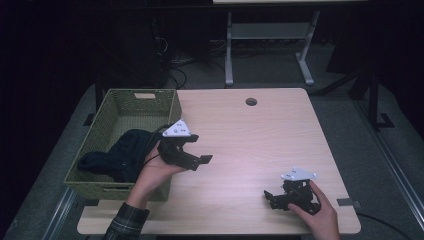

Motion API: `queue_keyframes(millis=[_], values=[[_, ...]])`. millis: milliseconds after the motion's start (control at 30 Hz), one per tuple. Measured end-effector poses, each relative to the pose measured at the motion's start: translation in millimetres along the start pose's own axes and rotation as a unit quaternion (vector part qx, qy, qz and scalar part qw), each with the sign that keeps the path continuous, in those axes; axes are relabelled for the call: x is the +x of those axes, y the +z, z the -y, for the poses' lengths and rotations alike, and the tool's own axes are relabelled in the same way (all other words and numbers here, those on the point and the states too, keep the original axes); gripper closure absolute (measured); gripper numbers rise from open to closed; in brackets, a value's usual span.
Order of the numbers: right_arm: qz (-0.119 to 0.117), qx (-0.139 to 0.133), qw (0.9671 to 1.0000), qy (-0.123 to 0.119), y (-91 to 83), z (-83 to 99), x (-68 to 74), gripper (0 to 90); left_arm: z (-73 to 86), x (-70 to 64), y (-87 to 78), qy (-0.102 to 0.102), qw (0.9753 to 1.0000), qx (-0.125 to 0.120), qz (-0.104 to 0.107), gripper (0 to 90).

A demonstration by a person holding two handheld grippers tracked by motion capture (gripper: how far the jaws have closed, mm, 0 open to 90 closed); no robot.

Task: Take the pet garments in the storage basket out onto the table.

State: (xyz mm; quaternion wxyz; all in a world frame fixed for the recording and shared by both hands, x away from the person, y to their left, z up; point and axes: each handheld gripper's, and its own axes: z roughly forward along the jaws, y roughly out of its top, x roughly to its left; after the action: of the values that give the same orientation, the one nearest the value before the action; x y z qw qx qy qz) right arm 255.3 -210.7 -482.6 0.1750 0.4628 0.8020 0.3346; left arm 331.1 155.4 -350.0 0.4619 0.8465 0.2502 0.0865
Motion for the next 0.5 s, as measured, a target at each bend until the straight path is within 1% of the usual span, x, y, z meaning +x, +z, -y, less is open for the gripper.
queue_keyframes(millis=[133, 500], values=[[0.000, 0.000, 1.0000, 0.000, 0.0, 0.0, 0.0, 0.4, 1.2, 5.7, -9.2, -0.007, 0.9999, -0.010, -0.008, 13.8], [0.000, 0.000, 1.0000, 0.001, -0.1, 0.0, 0.1, 0.4, 10.8, 23.2, -26.9, -0.024, 0.9991, -0.018, -0.029, 13.8]])
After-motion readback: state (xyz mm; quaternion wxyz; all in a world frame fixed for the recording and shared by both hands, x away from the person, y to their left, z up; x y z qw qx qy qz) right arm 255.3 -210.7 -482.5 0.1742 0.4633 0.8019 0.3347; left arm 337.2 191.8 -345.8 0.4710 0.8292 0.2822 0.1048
